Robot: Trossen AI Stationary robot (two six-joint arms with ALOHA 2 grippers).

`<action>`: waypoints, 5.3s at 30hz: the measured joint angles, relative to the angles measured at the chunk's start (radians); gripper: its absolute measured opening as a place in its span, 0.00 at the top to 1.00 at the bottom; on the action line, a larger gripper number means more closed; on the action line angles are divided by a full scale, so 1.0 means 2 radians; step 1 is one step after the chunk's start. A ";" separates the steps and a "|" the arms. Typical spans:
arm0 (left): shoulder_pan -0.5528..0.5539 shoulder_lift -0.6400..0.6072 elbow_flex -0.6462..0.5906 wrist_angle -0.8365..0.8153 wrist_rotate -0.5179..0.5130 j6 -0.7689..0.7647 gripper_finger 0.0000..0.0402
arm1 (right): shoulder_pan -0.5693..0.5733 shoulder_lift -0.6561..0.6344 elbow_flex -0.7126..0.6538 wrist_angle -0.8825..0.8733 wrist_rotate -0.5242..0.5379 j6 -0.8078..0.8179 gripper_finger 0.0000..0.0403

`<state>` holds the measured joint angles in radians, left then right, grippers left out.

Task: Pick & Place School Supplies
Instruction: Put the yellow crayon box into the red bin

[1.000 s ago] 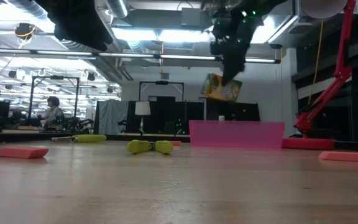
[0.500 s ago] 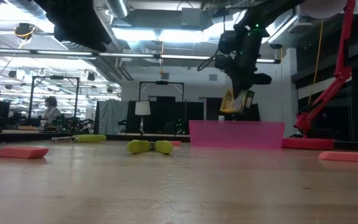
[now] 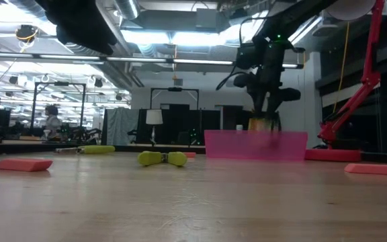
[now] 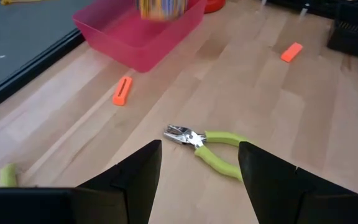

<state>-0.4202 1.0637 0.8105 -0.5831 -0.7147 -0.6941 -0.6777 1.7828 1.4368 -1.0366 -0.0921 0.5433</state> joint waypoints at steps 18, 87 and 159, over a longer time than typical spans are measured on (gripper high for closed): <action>-0.006 0.000 0.000 -0.015 -0.008 0.008 0.47 | 0.165 -0.121 0.000 -0.108 -0.012 -0.024 0.39; 0.029 0.392 0.199 0.438 0.454 -0.082 0.95 | 0.817 -0.146 0.000 0.059 0.056 0.245 1.00; 0.055 0.614 0.433 0.296 0.424 -0.026 0.99 | 0.897 -0.146 0.000 0.109 0.245 0.347 1.00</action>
<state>-0.3096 2.2925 1.6769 0.0080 0.1330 -0.7461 1.1169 1.4906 1.4364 -0.8196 0.3984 1.2383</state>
